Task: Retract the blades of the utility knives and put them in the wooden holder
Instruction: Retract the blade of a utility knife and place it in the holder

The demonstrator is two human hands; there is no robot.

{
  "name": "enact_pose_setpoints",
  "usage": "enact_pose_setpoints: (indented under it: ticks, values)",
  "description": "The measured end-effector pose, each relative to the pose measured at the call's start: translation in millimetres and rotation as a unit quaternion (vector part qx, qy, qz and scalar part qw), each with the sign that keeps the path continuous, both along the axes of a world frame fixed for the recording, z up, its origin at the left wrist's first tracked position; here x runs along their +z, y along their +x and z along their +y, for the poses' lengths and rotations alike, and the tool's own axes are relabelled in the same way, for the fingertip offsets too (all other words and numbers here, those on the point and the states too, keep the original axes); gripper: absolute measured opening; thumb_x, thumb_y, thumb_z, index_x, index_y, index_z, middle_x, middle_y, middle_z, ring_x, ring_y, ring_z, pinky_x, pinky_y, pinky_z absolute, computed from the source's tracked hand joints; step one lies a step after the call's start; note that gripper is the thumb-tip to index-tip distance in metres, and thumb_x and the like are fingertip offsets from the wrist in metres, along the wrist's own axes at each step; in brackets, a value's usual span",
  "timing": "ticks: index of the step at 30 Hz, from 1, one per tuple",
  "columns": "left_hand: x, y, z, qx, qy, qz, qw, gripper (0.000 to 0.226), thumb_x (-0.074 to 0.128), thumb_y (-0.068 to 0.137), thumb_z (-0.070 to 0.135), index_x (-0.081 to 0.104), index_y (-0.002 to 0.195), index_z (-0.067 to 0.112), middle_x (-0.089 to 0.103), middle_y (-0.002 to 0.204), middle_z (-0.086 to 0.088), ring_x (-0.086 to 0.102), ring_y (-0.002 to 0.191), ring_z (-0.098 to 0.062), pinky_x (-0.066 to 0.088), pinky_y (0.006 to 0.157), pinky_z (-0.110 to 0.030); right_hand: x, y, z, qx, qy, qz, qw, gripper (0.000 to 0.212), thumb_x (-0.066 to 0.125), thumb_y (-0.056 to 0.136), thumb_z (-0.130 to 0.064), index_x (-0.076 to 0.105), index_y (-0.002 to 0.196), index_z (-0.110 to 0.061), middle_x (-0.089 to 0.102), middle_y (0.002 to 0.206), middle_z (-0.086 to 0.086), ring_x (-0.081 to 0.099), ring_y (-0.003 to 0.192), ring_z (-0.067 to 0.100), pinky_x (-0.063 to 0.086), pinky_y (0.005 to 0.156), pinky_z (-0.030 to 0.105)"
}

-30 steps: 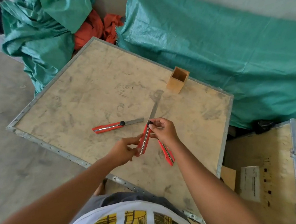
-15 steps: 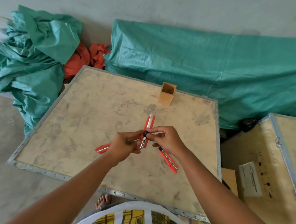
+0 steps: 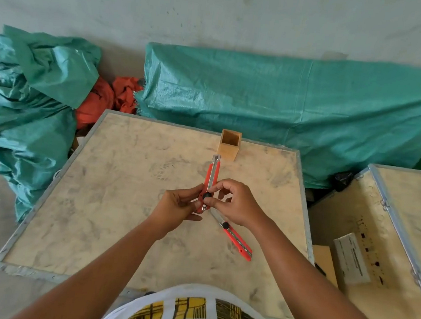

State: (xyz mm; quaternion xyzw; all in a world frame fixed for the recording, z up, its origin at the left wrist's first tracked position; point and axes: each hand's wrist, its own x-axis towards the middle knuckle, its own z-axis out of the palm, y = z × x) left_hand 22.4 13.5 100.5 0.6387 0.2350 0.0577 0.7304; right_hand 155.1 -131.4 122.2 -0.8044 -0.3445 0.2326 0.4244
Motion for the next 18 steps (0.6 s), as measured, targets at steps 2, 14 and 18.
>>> enact_pose_setpoints:
  ticks: [2, 14, 18]
  values:
    - [1.1, 7.3, 3.2, -0.008, 0.013, -0.006, 1.000, 0.043, 0.064, 0.092, 0.000, 0.064, 0.130, 0.022, 0.078, 0.105, 0.001, 0.071, 0.085, -0.015, 0.063, 0.077, -0.037, 1.2, 6.3, 2.5, -0.012, -0.001, 0.001, 1.000, 0.023, 0.085, 0.079, -0.032, 0.072, 0.097, -0.029, 0.071, 0.105, -0.011, 0.063, 0.088, 0.008, 0.052, 0.073, 0.026]
    - [5.2, 34.6, 1.4, -0.020, 0.021, -0.004, 1.000, 0.045, 0.064, 0.092, 0.000, 0.064, 0.131, 0.023, 0.078, 0.110, -0.002, 0.073, 0.087, -0.017, 0.062, 0.081, -0.044, 5.9, 29.9, -4.5, 0.002, 0.015, -0.002, 1.000, 0.026, 0.081, 0.084, -0.029, 0.075, 0.109, -0.030, 0.071, 0.113, -0.008, 0.064, 0.092, 0.013, 0.057, 0.081, 0.029]
    - [4.8, 40.5, -4.0, -0.013, 0.003, 0.004, 1.000, 0.045, 0.065, 0.091, 0.000, 0.062, 0.133, 0.018, 0.076, 0.114, -0.006, 0.073, 0.087, -0.020, 0.062, 0.081, -0.044, 1.2, 33.2, -8.1, -0.007, 0.016, -0.024, 1.000, 0.025, 0.082, 0.082, -0.030, 0.077, 0.107, -0.030, 0.070, 0.109, -0.009, 0.061, 0.090, 0.011, 0.047, 0.072, 0.019]
